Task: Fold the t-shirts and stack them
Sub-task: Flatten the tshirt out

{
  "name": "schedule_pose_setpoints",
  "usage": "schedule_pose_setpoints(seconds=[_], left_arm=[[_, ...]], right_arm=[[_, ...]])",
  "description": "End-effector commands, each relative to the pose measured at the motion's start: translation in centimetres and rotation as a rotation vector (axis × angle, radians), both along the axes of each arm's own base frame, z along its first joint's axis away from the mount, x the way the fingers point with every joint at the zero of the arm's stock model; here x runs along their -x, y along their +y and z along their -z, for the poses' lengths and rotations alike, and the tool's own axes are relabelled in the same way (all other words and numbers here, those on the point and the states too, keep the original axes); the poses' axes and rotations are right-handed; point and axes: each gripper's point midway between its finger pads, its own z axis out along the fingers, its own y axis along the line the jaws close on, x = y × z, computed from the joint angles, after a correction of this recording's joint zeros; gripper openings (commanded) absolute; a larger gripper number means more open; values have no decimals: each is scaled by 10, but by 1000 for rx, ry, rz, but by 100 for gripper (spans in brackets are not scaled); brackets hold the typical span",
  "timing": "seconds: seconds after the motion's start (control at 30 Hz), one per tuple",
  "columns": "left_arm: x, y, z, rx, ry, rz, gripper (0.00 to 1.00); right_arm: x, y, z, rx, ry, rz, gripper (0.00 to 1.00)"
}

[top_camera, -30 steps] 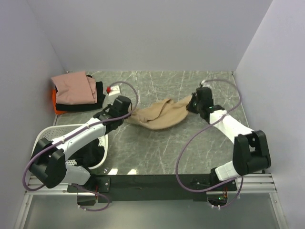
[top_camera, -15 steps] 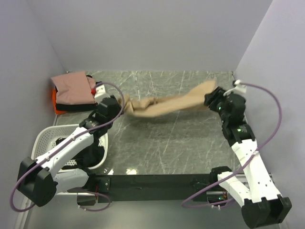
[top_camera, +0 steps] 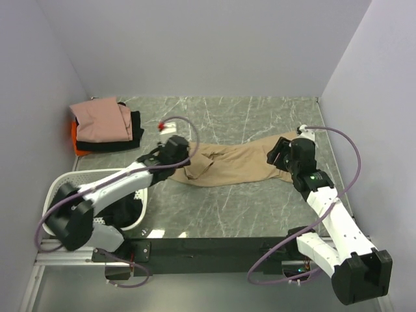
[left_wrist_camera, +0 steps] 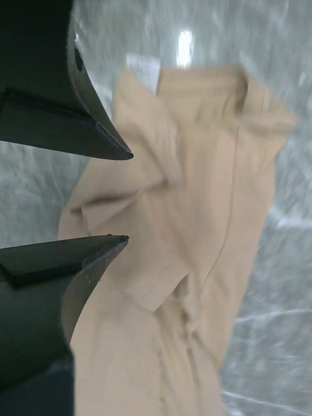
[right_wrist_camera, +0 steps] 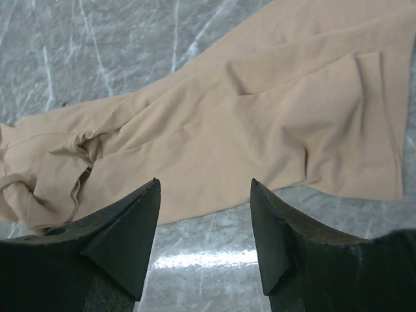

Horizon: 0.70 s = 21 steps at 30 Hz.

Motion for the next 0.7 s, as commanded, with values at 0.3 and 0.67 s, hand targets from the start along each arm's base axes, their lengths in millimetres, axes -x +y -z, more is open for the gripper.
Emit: schedule_pose_setpoints(seconds=[0.3,0.67], left_arm=[[15,-49,57,-158,156,37,51],[8,-56,76,-173,175,42,48]], right_arm=[[-9,16,2,-38,-37,-56,65],[-9,17,7,-34,-26,-71,65]])
